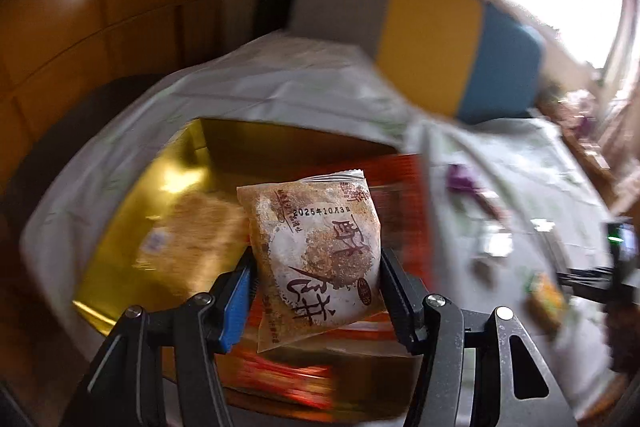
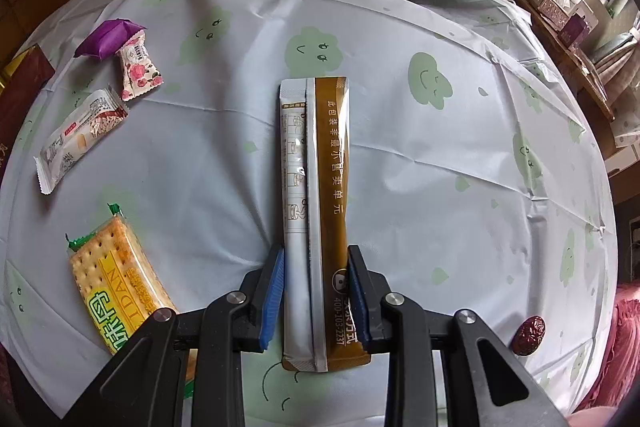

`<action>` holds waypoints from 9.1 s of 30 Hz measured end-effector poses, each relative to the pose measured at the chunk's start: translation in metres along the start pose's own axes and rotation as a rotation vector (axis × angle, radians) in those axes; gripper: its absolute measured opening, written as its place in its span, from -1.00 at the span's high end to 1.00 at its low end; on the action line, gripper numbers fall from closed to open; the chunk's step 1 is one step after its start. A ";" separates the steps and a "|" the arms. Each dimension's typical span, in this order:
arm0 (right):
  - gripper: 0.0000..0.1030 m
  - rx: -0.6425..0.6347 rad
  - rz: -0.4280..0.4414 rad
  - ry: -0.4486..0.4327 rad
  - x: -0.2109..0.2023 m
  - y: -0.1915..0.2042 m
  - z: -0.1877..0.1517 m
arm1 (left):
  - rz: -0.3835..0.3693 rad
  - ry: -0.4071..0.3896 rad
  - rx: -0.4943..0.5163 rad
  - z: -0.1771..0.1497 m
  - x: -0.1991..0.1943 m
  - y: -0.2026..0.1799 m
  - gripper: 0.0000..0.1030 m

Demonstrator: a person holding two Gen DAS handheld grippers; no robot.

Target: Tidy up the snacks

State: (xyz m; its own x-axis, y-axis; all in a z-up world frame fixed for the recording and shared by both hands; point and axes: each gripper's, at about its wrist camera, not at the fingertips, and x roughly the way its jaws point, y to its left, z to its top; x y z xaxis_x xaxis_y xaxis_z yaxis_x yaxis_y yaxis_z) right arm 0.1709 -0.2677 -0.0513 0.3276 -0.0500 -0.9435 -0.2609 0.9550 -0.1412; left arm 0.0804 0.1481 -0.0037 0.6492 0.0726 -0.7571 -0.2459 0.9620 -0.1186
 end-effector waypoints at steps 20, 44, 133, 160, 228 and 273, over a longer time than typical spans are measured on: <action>0.42 -0.004 -0.004 -0.003 -0.001 0.001 0.001 | 0.047 0.007 -0.017 -0.036 -0.003 -0.012 -0.23; 0.53 0.105 0.049 0.048 -0.004 -0.013 0.009 | 0.027 -0.011 0.035 -0.054 -0.026 -0.024 -0.24; 0.25 0.199 0.055 -0.140 -0.045 -0.032 -0.025 | -0.054 -0.003 0.210 -0.062 -0.036 -0.077 -0.24; 0.25 0.359 0.107 -0.111 -0.044 -0.060 -0.025 | -0.193 0.178 0.414 -0.022 0.057 -0.208 -0.39; 0.04 0.299 0.461 0.003 0.015 0.111 0.149 | -0.289 -0.086 0.363 -0.112 0.057 -0.174 0.20; -0.26 0.234 0.212 -0.040 0.000 -0.029 0.001 | -0.236 -0.101 0.416 -0.113 0.056 -0.183 0.19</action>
State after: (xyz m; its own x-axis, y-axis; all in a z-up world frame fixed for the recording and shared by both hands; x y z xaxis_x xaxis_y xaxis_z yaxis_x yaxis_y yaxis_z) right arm 0.1795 -0.2955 -0.0470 0.3252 0.1645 -0.9312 -0.1131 0.9845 0.1344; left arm 0.0800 -0.0533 -0.0969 0.7240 -0.1549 -0.6722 0.2118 0.9773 0.0029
